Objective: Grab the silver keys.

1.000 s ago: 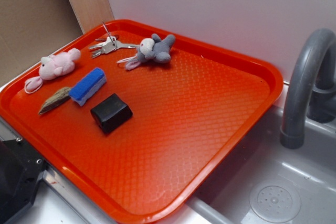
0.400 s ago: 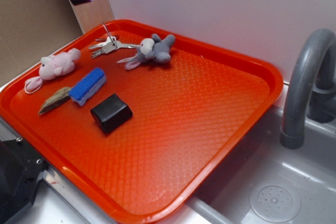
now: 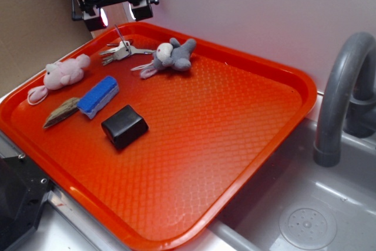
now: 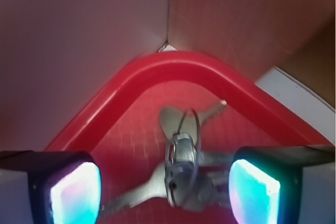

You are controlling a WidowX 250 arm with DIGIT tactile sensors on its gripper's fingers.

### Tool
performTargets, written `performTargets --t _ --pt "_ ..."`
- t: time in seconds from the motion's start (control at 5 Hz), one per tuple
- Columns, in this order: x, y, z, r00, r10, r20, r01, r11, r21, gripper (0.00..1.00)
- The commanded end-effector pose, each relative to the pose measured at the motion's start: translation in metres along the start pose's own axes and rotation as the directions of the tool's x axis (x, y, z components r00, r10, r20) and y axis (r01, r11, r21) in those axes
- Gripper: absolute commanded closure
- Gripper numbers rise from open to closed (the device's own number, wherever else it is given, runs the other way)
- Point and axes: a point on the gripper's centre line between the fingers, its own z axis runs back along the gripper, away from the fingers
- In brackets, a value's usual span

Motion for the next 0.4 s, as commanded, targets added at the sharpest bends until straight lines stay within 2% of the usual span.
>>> performTargets --t 0.0,0.2 --pt "0.0265 0.0177 -0.0030 0.996 -0.026 -0.079 0.022 0.998 -0.053 0.06" --pt "0.0280 0.0089 -0.0100 0.993 -0.061 -0.102 0.056 0.997 -0.058 1.00"
